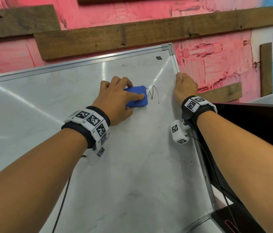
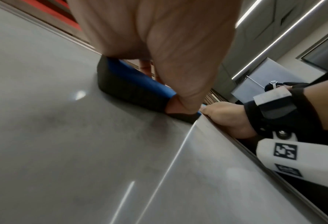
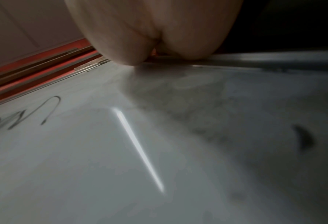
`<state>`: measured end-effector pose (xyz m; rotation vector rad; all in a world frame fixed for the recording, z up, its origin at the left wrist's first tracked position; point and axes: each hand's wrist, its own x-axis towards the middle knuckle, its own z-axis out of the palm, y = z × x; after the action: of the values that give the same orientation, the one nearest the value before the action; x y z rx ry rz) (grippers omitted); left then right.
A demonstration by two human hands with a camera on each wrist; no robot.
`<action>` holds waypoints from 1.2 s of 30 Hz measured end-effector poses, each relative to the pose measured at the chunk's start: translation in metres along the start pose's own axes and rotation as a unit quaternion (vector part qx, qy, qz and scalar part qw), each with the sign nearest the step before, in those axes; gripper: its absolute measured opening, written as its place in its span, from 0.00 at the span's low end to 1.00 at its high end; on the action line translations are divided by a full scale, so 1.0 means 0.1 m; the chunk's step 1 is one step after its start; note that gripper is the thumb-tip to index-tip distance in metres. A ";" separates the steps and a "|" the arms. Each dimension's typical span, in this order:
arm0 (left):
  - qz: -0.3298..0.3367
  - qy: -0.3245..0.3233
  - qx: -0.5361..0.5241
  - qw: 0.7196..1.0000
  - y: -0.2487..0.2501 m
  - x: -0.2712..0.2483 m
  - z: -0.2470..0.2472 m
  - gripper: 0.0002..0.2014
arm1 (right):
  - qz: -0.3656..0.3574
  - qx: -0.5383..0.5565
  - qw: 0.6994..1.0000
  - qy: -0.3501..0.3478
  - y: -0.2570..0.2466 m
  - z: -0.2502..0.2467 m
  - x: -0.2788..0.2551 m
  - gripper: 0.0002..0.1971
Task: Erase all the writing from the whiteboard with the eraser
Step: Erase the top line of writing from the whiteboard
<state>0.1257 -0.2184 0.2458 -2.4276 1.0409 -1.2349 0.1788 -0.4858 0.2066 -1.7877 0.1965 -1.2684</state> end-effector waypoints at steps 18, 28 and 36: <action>-0.069 0.069 -0.034 0.995 0.16 0.02 0.12 0.26 | -0.006 0.006 1.000 0.001 0.01 0.00 0.01 0.18; -0.024 0.023 -0.019 0.999 0.04 0.06 0.00 0.25 | -0.005 0.000 1.000 -0.003 -0.01 -0.01 -0.01 0.19; -0.031 0.040 -0.013 0.999 0.15 0.04 0.08 0.24 | 0.002 0.000 1.000 -0.002 -0.02 0.00 -0.01 0.18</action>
<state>0.1262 -0.2334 0.2358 -2.4657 1.0148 -1.3563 0.1776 -0.4847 0.2072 -1.7889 0.1973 -1.2629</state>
